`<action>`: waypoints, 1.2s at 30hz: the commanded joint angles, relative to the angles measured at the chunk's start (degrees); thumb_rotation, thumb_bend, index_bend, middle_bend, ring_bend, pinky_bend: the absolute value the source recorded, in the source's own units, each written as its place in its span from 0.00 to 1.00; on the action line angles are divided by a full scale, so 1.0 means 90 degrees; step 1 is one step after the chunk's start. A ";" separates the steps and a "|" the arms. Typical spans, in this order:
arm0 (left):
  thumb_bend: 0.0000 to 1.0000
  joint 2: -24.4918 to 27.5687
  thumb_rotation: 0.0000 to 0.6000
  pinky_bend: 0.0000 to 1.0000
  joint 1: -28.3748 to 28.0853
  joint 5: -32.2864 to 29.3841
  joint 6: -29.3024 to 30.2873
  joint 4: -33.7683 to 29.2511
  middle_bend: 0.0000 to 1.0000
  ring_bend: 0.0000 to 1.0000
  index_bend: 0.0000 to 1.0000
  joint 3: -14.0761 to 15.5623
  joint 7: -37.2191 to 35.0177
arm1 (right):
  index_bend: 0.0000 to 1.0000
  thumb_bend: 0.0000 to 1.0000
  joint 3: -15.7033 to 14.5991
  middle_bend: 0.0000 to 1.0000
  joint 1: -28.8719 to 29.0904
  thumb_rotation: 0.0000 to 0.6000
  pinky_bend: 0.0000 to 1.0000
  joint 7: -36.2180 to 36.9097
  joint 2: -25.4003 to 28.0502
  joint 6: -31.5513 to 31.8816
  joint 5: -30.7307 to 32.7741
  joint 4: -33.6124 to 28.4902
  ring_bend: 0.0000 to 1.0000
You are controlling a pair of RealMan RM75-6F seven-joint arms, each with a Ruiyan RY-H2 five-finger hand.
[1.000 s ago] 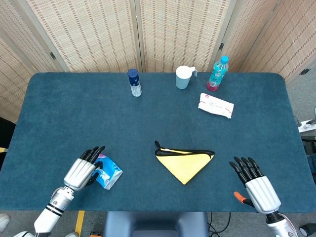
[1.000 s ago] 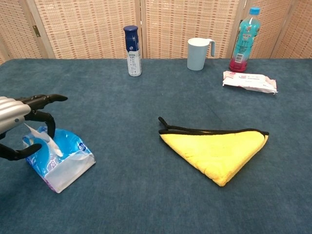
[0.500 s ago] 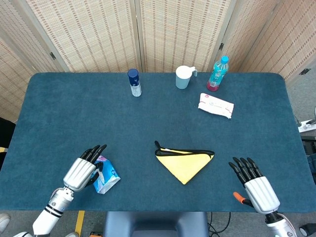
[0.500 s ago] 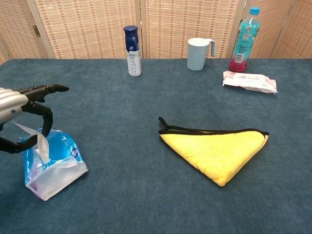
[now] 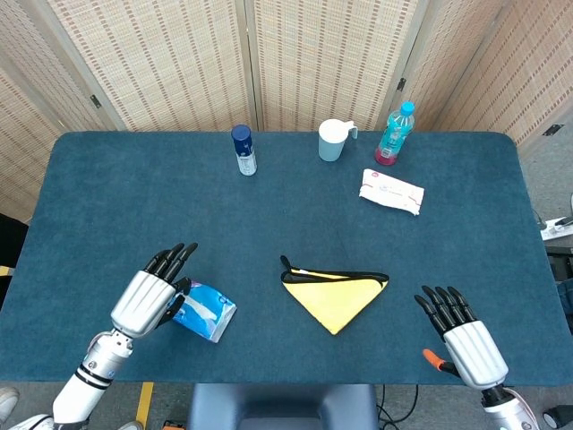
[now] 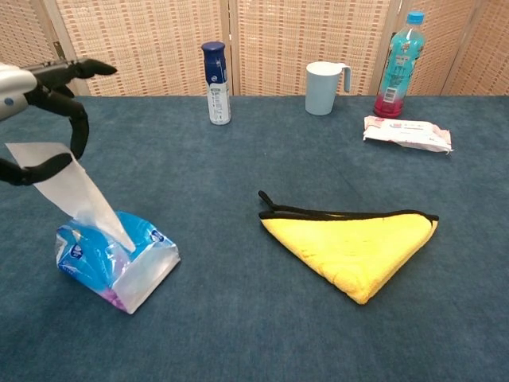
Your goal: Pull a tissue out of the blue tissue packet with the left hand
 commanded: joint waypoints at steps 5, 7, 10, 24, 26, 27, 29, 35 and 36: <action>0.54 0.0473 1.00 0.22 -0.0167 -0.0456 -0.0055 -0.0686 0.02 0.02 0.64 -0.0407 0.0370 | 0.00 0.11 -0.0003 0.00 0.0004 1.00 0.00 -0.0011 -0.0002 -0.0015 0.0003 0.0004 0.00; 0.54 0.0593 1.00 0.22 -0.0194 -0.0553 -0.0043 -0.0793 0.02 0.02 0.64 -0.0494 0.0440 | 0.00 0.11 -0.0007 0.00 0.0002 1.00 0.00 -0.0017 -0.0007 -0.0010 -0.0004 0.0007 0.00; 0.54 0.0764 1.00 0.22 -0.0193 -0.0668 0.0019 -0.0916 0.03 0.02 0.64 -0.0587 0.0443 | 0.00 0.11 -0.0008 0.00 -0.0002 1.00 0.00 -0.0034 -0.0013 -0.0012 0.0000 0.0010 0.00; 0.54 0.1100 1.00 0.22 0.0087 -0.1227 0.0317 0.0094 0.03 0.02 0.64 -0.0600 -0.0269 | 0.00 0.11 -0.0036 0.00 0.0002 1.00 0.00 -0.0179 -0.0059 -0.0127 0.0039 0.0007 0.00; 0.54 0.0979 1.00 0.22 0.0187 -0.1254 0.0369 0.0369 0.03 0.02 0.64 -0.0492 -0.0472 | 0.00 0.11 -0.0038 0.00 0.0000 1.00 0.00 -0.0197 -0.0061 -0.0139 0.0048 0.0002 0.00; 0.54 0.0883 1.00 0.22 0.0262 -0.1255 0.0404 0.0550 0.03 0.02 0.64 -0.0407 -0.0638 | 0.00 0.11 -0.0038 0.00 0.0002 1.00 0.00 -0.0205 -0.0064 -0.0149 0.0053 -0.0002 0.00; 0.54 0.0737 1.00 0.21 0.0383 -0.1256 0.0465 0.0792 0.03 0.02 0.63 -0.0287 -0.0932 | 0.00 0.11 -0.0040 0.00 0.0006 1.00 0.00 -0.0213 -0.0066 -0.0162 0.0055 -0.0003 0.00; 0.54 0.0274 1.00 0.21 0.0740 -0.1066 0.0735 0.1460 0.03 0.01 0.59 0.0057 -0.1813 | 0.00 0.11 -0.0060 0.00 0.0012 1.00 0.00 -0.0258 -0.0069 -0.0197 0.0046 -0.0009 0.00; 0.54 0.0175 1.00 0.20 0.0811 -0.1026 0.0793 0.1561 0.03 0.01 0.56 0.0123 -0.1940 | 0.00 0.11 -0.0063 0.00 0.0012 1.00 0.00 -0.0257 -0.0065 -0.0185 0.0030 -0.0013 0.00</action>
